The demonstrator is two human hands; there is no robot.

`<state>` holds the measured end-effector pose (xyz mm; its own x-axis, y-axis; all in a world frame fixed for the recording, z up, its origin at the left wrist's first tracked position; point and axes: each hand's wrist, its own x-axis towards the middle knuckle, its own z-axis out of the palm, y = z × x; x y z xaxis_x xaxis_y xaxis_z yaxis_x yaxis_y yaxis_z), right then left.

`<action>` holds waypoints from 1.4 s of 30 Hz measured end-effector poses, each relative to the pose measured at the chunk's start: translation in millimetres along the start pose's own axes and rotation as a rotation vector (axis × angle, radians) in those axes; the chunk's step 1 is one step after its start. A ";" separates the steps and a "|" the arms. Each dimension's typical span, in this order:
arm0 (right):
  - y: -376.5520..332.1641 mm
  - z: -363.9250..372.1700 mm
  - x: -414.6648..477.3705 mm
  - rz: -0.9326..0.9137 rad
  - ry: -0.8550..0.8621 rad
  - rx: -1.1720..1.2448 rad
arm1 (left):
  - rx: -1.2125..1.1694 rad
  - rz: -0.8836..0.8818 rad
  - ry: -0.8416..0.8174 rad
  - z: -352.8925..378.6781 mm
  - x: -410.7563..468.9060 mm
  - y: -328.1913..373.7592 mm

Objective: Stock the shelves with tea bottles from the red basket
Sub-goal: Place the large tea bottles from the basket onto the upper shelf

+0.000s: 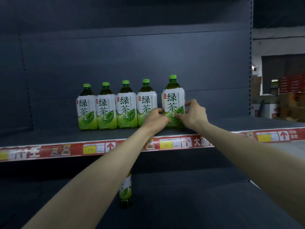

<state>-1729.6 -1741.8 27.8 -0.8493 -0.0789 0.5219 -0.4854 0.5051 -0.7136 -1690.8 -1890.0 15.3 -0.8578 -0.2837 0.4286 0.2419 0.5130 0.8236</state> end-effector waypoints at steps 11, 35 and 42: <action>-0.8 9.3 4.0 0.005 -0.233 0.042 | -0.084 0.009 0.023 -2.0 0.7 -1.4; -1.1 11.3 12.3 -0.050 -0.541 0.132 | -0.146 -0.106 -0.053 -2.9 -4.9 5.7; -4.7 11.0 6.3 -0.089 -0.500 0.187 | -0.132 -0.110 -0.034 -3.6 -9.9 9.5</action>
<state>-1734.9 -1754.1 29.3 -0.7760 -0.5369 0.3311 -0.5503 0.3195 -0.7714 -1678.4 -1885.2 20.2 -0.8965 -0.3038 0.3225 0.2015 0.3688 0.9074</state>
